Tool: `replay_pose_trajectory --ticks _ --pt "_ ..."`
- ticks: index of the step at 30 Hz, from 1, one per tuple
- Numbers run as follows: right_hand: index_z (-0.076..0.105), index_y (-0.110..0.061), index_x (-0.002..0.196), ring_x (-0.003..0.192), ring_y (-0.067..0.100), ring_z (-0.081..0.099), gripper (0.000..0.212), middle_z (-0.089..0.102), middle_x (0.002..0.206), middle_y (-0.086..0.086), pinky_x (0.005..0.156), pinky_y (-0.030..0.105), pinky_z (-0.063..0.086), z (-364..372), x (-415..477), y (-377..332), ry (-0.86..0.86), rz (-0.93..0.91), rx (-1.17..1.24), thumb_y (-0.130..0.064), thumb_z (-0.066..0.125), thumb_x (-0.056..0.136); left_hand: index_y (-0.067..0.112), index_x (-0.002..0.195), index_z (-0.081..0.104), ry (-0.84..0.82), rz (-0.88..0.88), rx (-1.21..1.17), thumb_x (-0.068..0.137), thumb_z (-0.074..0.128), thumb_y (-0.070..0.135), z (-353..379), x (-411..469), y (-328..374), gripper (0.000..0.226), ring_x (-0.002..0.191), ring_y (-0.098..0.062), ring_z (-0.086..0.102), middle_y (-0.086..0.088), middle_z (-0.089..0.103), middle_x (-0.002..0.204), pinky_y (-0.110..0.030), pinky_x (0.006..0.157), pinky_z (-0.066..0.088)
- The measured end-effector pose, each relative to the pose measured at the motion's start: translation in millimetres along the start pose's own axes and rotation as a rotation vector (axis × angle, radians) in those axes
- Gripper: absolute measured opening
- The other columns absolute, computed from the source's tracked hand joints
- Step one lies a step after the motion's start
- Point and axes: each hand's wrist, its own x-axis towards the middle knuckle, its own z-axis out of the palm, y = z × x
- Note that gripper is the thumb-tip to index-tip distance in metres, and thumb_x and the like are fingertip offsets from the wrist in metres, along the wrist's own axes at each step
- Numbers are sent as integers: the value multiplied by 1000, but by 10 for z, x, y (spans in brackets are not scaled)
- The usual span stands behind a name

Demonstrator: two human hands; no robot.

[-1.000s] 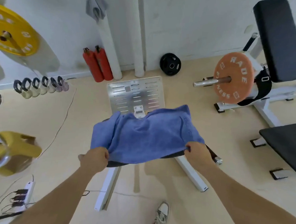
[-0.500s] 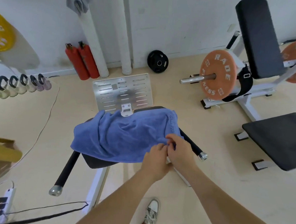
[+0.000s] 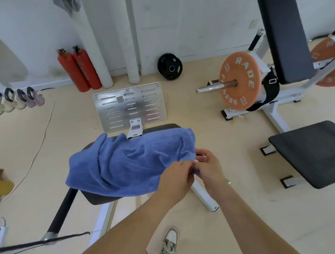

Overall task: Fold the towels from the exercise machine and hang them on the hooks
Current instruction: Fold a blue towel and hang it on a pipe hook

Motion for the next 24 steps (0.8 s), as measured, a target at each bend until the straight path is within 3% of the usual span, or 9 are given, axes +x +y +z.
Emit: replay_pose_trajectory --ticks 3,6,9,11,13,15,18,21,24 --pt "48 -16 121 85 20 59 36 56 104 5 75 39 56 -41 124 -87 -3 131 -64 -7 55 88 21 58 37 10 -161 -166 74 61 15 -183 63 -65 29 52 -11 35 7 39 53 -19 48 25" --pt "55 -17 117 90 20 56 36 60 103 3 84 42 52 24 304 -86 -52 388 11 -34 63 87 16 63 46 -3 -426 -554 73 61 6 -412 164 -205 21 53 -10 38 6 43 54 -20 51 35" --pt "60 -11 116 93 27 63 39 67 103 12 79 39 54 239 589 -68 -66 431 175 -32 68 84 21 81 56 -99 -504 -671 86 50 3 -584 227 -378 20 65 -10 52 5 56 69 -14 56 42" --pt "57 -11 119 101 33 63 51 65 110 16 88 44 54 419 792 -100 -45 437 215 -34 73 77 19 84 59 -102 -509 -725 93 39 1 -680 262 -481 28 63 -4 56 7 61 71 -11 54 44" --pt "57 -8 116 99 34 64 48 66 110 16 92 47 53 578 959 -183 -19 411 188 -34 73 78 15 80 59 -88 -545 -838 95 32 -2 -786 302 -535 35 59 -1 56 8 63 66 -16 60 46" --pt "58 -1 111 97 33 62 33 64 110 19 93 45 52 719 1077 -315 42 340 121 -22 65 87 16 81 62 -56 -584 -902 89 33 -3 -939 331 -585 35 68 -8 58 5 64 74 -29 71 49" --pt "61 -8 97 104 35 62 10 65 110 20 96 48 50 1013 1169 -576 121 144 124 -11 56 89 13 85 63 1 -633 -1003 85 43 -5 -1175 311 -823 27 79 -18 60 -3 65 83 -36 78 49" --pt "60 -13 85 97 32 64 7 64 93 12 90 45 53 1534 1078 -849 1 -56 70 -12 54 89 11 90 68 159 -683 -1087 91 53 7 -1411 171 -1197 15 92 -21 63 -4 70 94 -34 85 51" --pt "62 -7 97 89 30 64 16 65 91 13 80 41 52 2168 869 -929 -170 -137 29 -15 54 86 11 94 68 397 -895 -1212 96 52 22 -1594 -13 -1611 19 84 -18 68 -1 74 90 -32 78 52"
